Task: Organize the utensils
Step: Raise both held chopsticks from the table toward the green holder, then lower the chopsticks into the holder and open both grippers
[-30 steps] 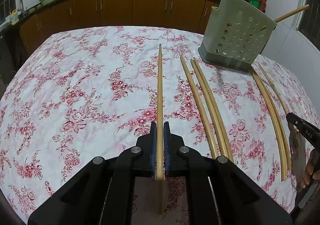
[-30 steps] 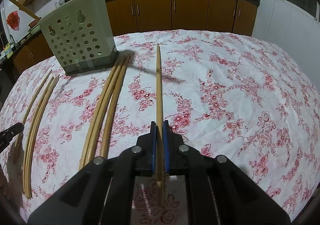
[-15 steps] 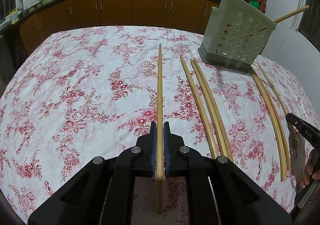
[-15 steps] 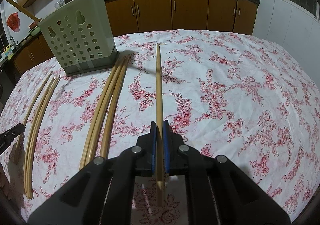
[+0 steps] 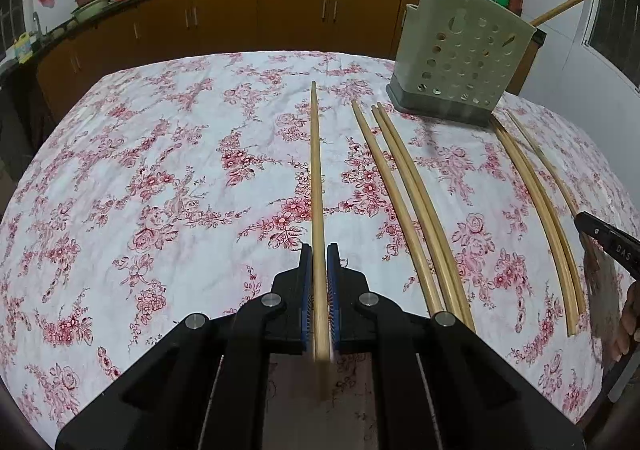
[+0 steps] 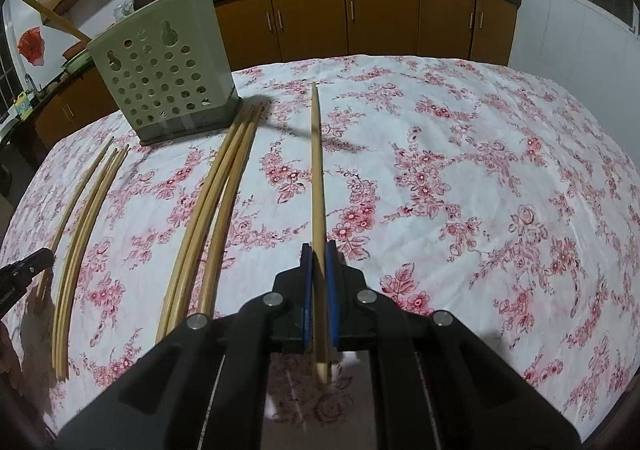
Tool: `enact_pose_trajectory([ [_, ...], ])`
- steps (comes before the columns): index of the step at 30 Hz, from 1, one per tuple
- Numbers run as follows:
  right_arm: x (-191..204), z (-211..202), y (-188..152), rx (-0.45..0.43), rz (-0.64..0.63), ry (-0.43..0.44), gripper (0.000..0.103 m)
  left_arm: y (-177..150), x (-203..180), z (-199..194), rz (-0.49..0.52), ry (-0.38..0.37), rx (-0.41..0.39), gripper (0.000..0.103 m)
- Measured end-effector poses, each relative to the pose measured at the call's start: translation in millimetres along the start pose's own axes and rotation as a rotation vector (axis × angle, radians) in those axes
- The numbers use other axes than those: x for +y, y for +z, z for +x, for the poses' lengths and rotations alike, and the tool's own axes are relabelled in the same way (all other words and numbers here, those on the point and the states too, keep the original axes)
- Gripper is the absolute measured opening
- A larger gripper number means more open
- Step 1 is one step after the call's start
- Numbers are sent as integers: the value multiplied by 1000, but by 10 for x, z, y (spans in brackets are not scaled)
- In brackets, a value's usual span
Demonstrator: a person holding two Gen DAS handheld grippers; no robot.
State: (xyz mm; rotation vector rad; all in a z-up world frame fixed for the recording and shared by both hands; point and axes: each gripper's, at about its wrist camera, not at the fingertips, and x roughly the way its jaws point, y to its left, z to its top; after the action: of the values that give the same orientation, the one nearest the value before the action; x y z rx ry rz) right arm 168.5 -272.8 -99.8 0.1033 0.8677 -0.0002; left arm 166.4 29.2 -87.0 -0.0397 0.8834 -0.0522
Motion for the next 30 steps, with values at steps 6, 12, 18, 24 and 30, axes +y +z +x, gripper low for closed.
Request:
enact_pose_trajectory([
  [6,-55,-307,130,-104,18,7,8,92,44,-158,-6,-15,-49,8],
  [12,-121,-748,397,-260,33,3,8,415,96,-622,-54,-52,-222,8],
  [18,-131,-1032,577,-363,37,0,8,673,89,-973,-68,-67,-351,7],
  [24,-107,-1239,759,-415,48,43,8,838,91,-1164,-55,-67,-411,7],
  [30,3,-1648,1007,-493,31,160,8,991,53,-1451,-49,-122,-460,7],
])
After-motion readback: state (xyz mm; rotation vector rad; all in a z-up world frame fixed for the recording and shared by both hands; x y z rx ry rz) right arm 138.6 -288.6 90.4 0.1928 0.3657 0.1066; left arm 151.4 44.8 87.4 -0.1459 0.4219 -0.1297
